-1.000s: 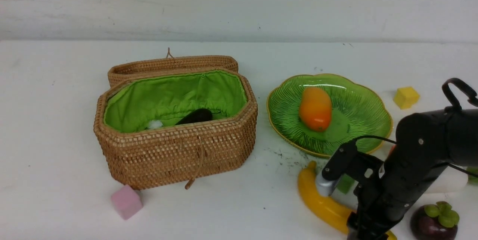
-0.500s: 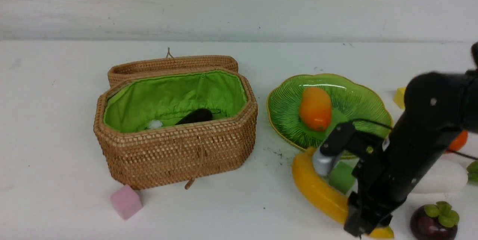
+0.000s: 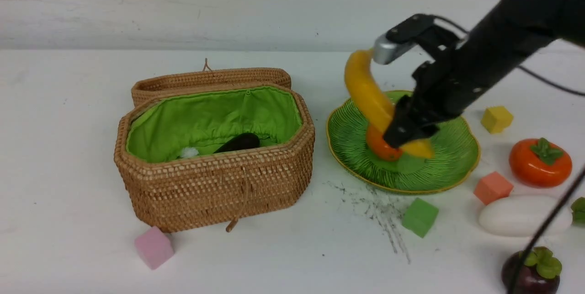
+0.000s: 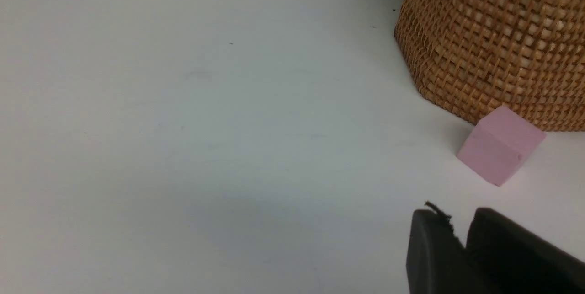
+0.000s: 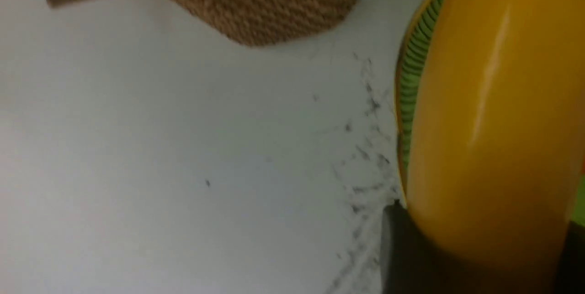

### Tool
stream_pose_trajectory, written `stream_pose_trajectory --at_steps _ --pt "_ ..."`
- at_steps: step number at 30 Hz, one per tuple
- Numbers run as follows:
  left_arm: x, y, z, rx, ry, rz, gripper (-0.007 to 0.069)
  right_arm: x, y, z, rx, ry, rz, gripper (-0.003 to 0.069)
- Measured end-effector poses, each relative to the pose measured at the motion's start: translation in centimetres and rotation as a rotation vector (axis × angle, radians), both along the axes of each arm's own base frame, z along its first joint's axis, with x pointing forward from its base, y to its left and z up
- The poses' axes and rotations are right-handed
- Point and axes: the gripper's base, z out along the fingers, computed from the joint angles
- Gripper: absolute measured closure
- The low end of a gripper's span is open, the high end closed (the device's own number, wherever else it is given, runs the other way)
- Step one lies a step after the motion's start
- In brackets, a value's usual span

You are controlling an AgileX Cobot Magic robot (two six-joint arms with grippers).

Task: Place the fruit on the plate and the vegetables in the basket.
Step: Use the right arm to grab a banana and put it into the right plate

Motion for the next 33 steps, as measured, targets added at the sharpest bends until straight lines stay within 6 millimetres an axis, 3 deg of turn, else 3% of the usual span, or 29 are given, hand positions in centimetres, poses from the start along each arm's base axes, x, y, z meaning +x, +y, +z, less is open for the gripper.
stream_pose_trajectory --at_steps 6,13,17,25,30,33 --pt "0.0 0.0 0.0 0.000 0.000 0.000 0.0504 2.4 1.3 -4.6 0.074 0.106 -0.165 0.0335" --pt "0.0 0.0 0.0 0.000 0.000 0.000 0.0497 3.2 1.1 -7.2 0.043 0.187 -0.269 0.0334" --pt "0.0 0.0 0.0 0.000 0.000 0.000 0.0493 3.2 1.2 -7.1 0.058 0.198 -0.281 0.0274" --pt "0.0 0.0 0.0 0.000 0.000 0.000 0.0484 2.8 1.5 -7.0 0.084 0.250 -0.272 0.0074" --pt "0.0 0.0 0.0 0.000 0.000 0.000 0.0480 2.3 1.4 -6.3 0.080 0.270 -0.254 0.0052" --pt "0.0 0.0 0.0 0.000 0.000 0.000 0.0476 1.3 1.2 -3.8 0.092 0.250 -0.233 0.0056"
